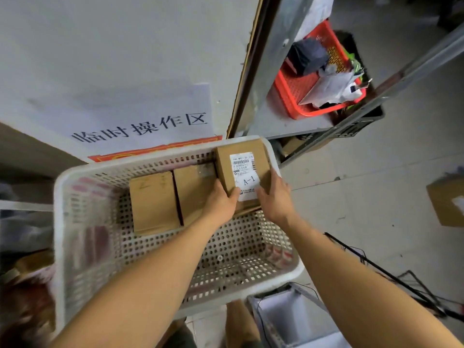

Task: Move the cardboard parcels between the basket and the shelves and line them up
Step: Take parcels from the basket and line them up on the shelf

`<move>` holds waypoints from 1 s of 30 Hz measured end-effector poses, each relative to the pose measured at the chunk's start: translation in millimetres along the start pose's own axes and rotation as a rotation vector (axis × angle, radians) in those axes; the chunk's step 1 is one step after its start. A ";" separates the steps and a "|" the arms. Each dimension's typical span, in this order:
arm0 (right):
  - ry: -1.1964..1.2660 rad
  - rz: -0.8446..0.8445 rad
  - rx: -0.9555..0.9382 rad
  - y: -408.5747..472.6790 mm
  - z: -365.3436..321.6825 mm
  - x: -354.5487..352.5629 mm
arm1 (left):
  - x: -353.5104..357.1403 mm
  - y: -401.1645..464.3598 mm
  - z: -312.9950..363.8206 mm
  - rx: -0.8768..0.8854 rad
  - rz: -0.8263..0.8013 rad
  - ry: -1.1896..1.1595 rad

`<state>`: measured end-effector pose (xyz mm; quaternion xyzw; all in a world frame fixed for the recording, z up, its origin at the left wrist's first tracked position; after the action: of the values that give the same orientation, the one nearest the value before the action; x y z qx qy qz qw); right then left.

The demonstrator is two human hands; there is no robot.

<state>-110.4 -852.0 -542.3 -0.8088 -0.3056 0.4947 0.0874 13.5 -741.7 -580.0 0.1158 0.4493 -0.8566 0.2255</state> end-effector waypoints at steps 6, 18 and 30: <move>0.096 -0.012 0.078 6.4 4.8 8.1 | 5.9 -8.6 5.7 -0.056 -0.059 -0.020; 0.762 -0.098 0.051 -69.1 -23.2 -6.4 | -51.4 -89.6 -25.1 0.060 -0.030 -0.305; 0.919 -0.239 -0.025 -166.0 -128.4 6.4 | -184.3 -195.4 -69.8 0.258 0.045 -0.572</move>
<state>-66.5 -695.2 -409.9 -0.9041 -0.3319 0.0685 0.2602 78.0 -535.7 -405.6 -0.0925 0.2526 -0.8992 0.3449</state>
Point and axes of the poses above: each hand's wrist, its own y-axis towards the middle knuckle, its own x-axis out of the palm, z = x × y, the point moved 1 cm from there along y, towards the middle knuckle, and after that the axes turned 3 degrees about z, right-handed, at the moved point
